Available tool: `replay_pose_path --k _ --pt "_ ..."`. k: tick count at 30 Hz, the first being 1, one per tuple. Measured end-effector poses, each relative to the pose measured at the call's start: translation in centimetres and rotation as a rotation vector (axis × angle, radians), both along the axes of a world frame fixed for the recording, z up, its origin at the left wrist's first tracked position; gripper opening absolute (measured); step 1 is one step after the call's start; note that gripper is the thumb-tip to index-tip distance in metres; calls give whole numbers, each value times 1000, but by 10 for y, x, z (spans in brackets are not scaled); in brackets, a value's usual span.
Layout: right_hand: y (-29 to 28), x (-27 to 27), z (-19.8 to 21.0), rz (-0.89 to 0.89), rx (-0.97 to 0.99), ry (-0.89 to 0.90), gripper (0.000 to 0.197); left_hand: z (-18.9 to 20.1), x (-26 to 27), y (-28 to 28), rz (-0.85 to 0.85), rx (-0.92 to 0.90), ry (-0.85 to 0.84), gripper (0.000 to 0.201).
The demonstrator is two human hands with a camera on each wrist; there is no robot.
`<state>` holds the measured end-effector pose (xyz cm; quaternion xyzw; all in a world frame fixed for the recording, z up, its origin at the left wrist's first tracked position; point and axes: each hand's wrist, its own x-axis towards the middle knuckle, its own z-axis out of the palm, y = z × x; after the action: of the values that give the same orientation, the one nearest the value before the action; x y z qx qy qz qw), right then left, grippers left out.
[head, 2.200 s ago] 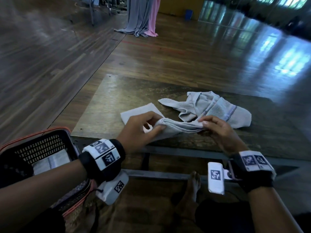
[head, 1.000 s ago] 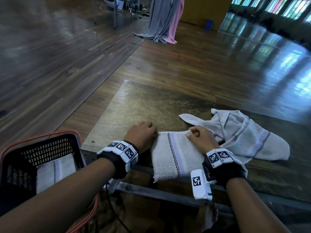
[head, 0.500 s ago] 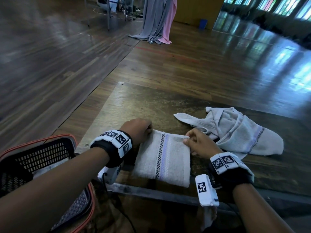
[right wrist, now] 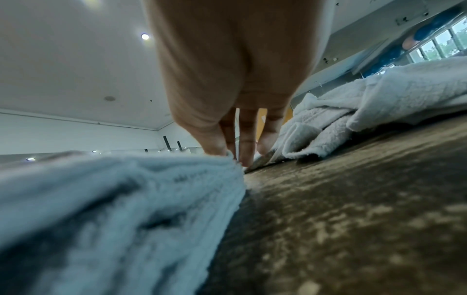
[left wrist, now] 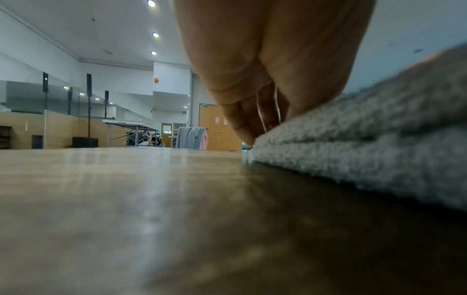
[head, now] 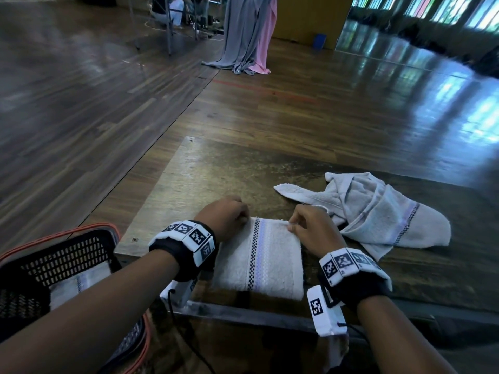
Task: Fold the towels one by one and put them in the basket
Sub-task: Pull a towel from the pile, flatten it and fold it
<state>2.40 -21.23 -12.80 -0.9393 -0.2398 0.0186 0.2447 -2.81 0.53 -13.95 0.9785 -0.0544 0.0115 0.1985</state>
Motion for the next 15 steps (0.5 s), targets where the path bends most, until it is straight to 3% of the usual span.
replay_pose_path --k 7,10,13,15 --pt "0 -1 -2 -6 23 -23 14 0 1 -2 111 -95 -10 4" --pt "4 -8 -1 -3 -78 -58 12 1 -3 -4 147 -31 -46 10" --pt "9 -17 1 -45 -205 -163 18 1 -12 -11 93 59 -159 16" --pt "13 -26 2 -66 -295 -196 24 -1 -23 -24 62 57 -149 19"
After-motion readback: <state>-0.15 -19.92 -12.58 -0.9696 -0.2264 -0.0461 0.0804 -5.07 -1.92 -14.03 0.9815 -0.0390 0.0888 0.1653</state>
